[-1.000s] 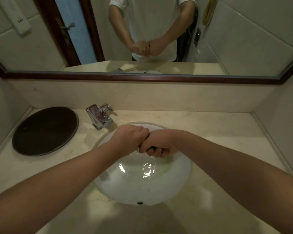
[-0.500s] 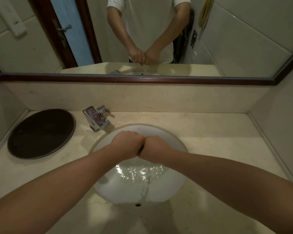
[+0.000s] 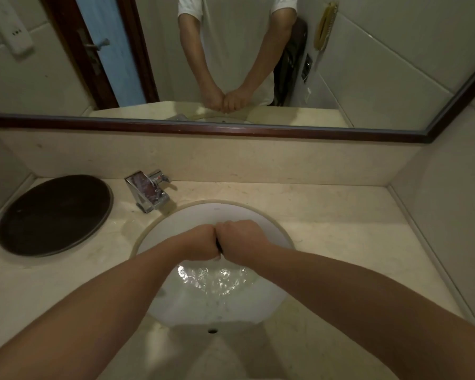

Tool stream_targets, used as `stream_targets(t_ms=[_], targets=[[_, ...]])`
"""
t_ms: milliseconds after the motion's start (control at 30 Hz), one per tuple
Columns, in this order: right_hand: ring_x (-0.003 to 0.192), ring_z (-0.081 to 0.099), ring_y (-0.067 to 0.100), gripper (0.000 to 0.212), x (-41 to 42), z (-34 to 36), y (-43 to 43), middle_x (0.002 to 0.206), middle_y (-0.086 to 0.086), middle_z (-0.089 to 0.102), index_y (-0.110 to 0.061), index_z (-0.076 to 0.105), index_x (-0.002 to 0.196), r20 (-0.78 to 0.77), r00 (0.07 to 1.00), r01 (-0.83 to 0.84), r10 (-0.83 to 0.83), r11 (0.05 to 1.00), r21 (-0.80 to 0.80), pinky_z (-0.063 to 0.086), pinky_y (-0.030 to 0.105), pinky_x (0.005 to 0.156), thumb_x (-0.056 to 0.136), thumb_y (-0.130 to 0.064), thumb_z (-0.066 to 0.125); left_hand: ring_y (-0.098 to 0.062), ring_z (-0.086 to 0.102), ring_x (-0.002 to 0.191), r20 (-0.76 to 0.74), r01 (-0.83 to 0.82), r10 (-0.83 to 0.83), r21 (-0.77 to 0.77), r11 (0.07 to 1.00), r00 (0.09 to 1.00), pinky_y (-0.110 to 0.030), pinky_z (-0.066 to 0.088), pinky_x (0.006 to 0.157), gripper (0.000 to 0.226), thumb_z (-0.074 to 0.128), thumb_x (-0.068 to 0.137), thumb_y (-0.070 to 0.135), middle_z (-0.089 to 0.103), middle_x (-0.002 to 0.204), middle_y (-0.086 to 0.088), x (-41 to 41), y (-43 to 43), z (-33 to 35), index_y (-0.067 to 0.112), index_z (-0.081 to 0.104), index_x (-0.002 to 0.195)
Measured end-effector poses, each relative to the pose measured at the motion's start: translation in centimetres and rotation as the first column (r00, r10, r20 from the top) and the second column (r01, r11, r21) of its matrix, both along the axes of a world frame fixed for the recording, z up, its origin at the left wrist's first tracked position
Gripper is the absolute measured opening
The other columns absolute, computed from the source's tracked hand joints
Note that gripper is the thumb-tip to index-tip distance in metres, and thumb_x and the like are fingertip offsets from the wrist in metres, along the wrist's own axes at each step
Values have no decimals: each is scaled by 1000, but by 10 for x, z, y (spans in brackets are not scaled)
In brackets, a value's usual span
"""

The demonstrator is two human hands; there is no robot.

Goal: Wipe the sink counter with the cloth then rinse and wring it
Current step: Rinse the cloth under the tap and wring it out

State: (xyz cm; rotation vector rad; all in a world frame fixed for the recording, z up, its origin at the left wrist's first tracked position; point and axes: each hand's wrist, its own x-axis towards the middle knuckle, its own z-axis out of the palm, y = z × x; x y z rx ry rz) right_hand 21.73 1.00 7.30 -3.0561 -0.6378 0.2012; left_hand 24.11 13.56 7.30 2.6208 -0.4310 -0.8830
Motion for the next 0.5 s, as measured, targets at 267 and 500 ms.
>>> stream_targets(t_ms=[267,500], targets=[[67,65,26,8,-3,4,2,77,1,65,-18,66,88,-47,996,-75,71,994,-84,36,29,53,83,-23,62,-15,42,40,-80,-123,118,-60,991,990,-20,33,41,29,71,74,8,48,48,-2,-15,1,-2,15,54,52],[75,59,25,24,-1,14,-3,82,7,61,-10,66,101,-399,900,204,-173,978,37,47,30,64,82,-24,67,-12,57,85,109,-104,146,-320,942,983,-12,42,60,60,81,68,11,54,99,2,-27,18,2,20,47,117]])
